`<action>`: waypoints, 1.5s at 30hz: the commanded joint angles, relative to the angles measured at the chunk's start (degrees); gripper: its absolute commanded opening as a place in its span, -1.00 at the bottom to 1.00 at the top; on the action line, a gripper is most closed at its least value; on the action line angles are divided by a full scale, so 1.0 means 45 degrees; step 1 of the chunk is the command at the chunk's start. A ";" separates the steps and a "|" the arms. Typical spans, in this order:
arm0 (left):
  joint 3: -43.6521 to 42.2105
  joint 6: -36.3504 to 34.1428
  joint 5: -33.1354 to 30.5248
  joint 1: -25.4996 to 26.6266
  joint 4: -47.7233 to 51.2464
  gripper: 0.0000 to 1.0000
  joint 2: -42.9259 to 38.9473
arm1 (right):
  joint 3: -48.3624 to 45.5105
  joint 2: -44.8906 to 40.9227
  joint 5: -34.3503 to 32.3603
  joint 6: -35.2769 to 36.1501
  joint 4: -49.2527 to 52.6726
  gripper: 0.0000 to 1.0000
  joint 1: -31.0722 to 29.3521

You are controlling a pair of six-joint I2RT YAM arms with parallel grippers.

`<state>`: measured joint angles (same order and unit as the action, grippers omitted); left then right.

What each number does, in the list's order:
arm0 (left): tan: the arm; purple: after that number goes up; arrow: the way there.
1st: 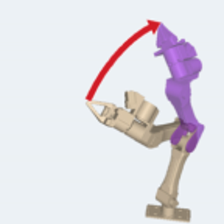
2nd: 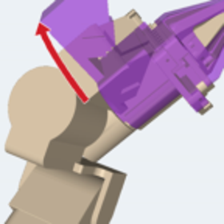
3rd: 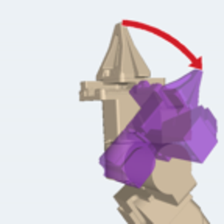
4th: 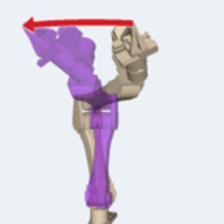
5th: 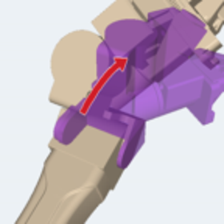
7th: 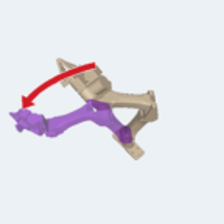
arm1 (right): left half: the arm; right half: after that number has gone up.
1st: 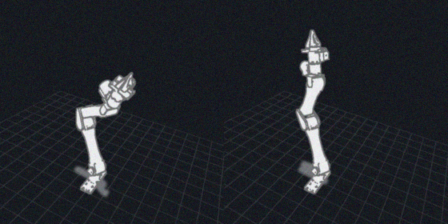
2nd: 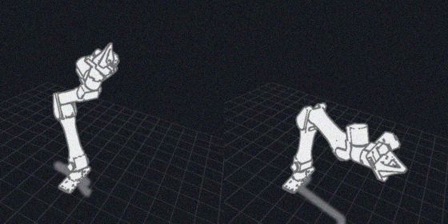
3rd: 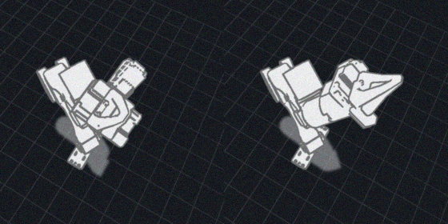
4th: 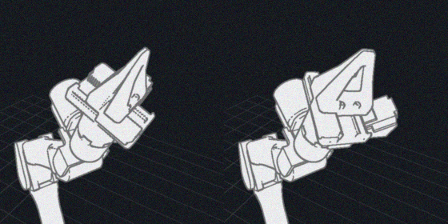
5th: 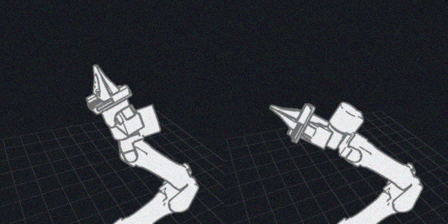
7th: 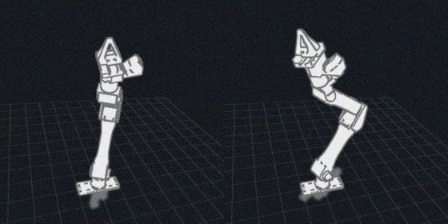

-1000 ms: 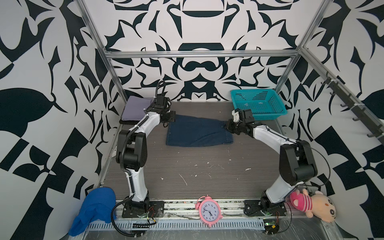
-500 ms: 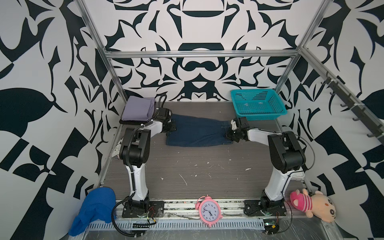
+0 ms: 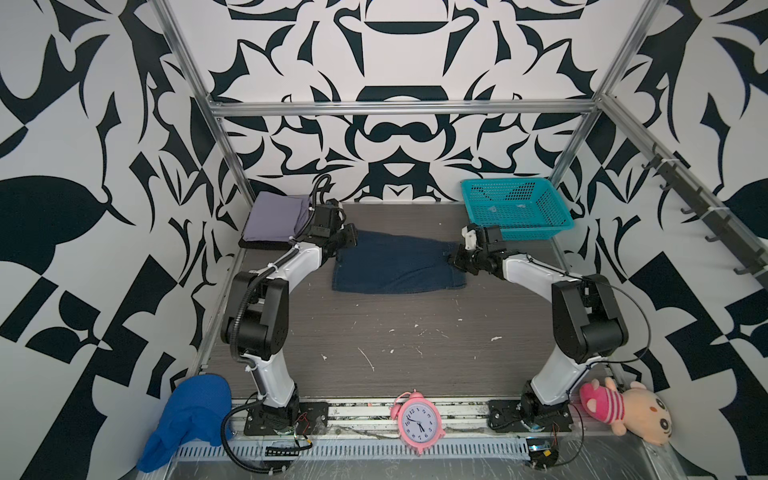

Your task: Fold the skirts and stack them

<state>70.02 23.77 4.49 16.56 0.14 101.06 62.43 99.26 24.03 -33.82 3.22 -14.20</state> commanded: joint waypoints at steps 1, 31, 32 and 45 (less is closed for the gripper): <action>-0.1698 0.1387 0.1032 0.0087 -0.1431 -0.05 -0.0185 | 0.0559 0.0267 0.0623 0.0624 0.0396 -1.00 -0.0563; -0.7522 0.2298 -0.1180 -0.0125 -0.0159 -0.16 -0.3599 | -0.3500 -0.0272 -0.0646 -0.0774 0.0589 -1.00 -0.0442; -0.7341 0.2072 -0.1350 -0.0130 0.0128 -0.14 -0.3952 | -0.3363 -0.0549 -0.0569 -0.0692 0.0759 -1.00 -0.0458; -0.1348 -0.0372 -0.1462 0.2635 0.1443 -0.13 -0.1567 | -0.3118 -0.3126 -0.1574 -0.0826 -0.0114 0.40 0.1328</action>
<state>60.10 25.34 -3.27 24.53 4.75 87.35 50.74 85.69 16.91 -35.51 6.92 -12.01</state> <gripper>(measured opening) 0.448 0.681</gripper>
